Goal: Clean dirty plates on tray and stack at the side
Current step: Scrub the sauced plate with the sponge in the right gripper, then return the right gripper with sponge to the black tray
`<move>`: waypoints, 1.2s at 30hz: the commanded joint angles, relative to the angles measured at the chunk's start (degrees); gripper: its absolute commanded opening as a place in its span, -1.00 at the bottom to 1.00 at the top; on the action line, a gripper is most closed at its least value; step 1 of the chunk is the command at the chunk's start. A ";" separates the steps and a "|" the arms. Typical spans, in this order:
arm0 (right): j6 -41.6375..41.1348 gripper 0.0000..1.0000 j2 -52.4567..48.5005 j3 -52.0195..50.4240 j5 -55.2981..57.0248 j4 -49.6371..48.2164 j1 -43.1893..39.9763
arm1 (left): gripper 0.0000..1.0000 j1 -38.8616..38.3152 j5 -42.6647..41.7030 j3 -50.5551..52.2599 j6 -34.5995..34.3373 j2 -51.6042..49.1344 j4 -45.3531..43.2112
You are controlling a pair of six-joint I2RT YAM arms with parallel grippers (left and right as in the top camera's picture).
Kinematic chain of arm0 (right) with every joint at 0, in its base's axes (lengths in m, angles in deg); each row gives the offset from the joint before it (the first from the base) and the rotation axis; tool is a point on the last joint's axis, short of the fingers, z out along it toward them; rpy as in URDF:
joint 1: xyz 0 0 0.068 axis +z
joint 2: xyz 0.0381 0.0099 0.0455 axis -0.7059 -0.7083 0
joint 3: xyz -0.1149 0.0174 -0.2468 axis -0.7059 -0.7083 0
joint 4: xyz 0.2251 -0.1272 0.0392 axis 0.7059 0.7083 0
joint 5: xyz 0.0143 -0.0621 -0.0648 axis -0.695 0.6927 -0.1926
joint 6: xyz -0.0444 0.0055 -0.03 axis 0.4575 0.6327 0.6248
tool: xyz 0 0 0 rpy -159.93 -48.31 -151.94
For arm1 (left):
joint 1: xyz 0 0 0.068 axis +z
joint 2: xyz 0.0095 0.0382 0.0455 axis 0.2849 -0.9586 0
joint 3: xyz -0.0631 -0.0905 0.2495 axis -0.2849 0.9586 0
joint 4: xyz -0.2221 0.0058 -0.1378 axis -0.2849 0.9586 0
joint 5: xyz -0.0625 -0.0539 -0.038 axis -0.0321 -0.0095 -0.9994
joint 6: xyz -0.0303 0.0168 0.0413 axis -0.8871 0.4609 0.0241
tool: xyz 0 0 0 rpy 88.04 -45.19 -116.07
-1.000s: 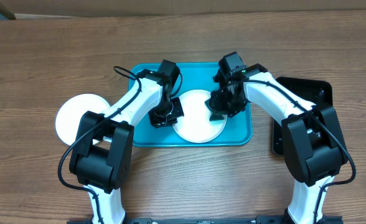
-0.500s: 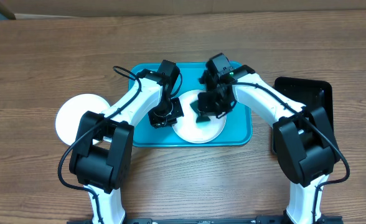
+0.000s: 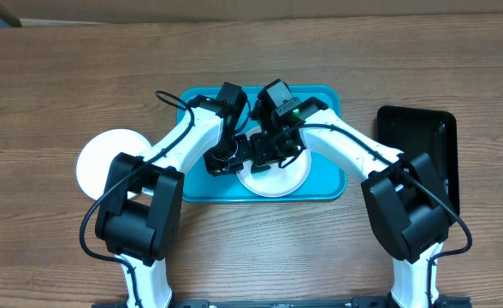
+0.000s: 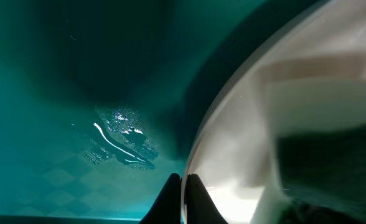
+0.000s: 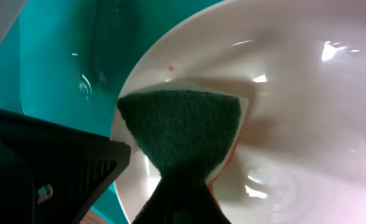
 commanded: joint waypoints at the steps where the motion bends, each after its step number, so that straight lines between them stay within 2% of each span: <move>1: -0.24 -0.93 -1.22 -0.31 1.57 -0.46 0.52 | -0.92 -0.07 0.96 0.63 0.94 -0.85 0.22; 9: -0.13 -0.93 -1.66 -0.31 2.08 -2.69 2.36 | -0.92 -0.07 0.96 0.63 0.94 -0.85 0.26; 14: -0.28 -0.93 -1.66 -0.31 11.67 -0.72 1.70 | -0.92 -0.07 0.55 0.63 0.92 -0.85 0.37; 17: -2.01 -0.92 -1.66 -0.31 16.20 0.42 0.24 | -0.92 -0.07 0.55 0.63 0.92 -0.85 0.44; 25: -3.39 -0.92 -1.75 -0.31 16.79 3.30 -5.79 | -0.92 -0.07 0.55 0.63 0.92 -0.85 0.59; 36: -5.66 -0.93 -1.73 -0.28 22.99 8.00 -12.33 | -0.92 -0.07 0.57 0.63 0.90 -0.85 0.66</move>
